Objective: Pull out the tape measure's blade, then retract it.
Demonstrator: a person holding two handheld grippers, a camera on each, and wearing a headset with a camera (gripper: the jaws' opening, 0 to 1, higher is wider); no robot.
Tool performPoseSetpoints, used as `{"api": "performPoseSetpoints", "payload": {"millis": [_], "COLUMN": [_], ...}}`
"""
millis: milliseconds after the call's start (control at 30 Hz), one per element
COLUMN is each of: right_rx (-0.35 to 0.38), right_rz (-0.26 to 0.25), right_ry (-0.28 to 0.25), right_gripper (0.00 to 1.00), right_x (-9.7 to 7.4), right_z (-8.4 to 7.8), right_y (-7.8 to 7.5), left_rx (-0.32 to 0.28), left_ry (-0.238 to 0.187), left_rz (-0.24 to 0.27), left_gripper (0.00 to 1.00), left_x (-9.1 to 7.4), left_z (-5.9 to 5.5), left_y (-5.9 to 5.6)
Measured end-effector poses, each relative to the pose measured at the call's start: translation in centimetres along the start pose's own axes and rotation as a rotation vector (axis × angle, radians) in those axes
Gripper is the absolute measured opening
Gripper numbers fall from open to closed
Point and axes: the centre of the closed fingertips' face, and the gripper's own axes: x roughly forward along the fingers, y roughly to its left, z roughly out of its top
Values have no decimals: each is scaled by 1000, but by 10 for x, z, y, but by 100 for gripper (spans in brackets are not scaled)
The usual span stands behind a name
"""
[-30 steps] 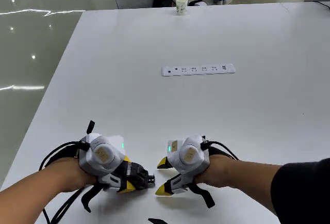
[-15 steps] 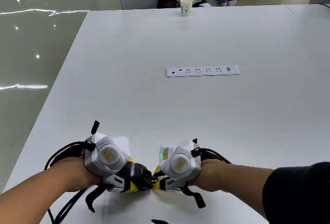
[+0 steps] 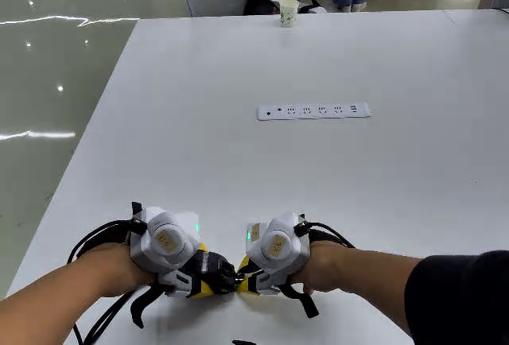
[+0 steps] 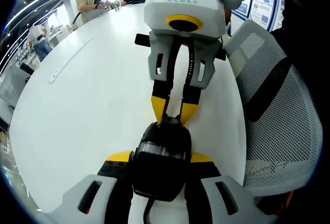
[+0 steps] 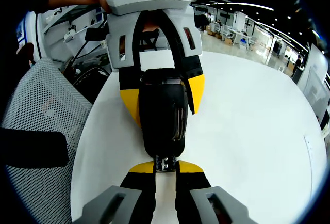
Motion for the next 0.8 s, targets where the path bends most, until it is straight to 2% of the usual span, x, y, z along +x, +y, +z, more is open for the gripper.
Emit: {"api": "performPoseSetpoints", "payload": {"millis": [167, 333, 800], "right_rx": [-13, -1, 19], "right_rz": [-4, -4, -8], "right_ry": [15, 27, 50], "right_gripper": [10, 11, 11], "right_x": [-1, -7, -16], "right_z": [-3, -9, -22], "right_y": [-1, -3, -3], "left_rx": [2, -11, -16], "left_ry": [12, 0, 7], "left_rz": [-4, 1, 4], "left_gripper": [33, 33, 33], "left_x": [0, 0, 0], "left_z": [0, 0, 0], "left_y": [0, 0, -1]}}
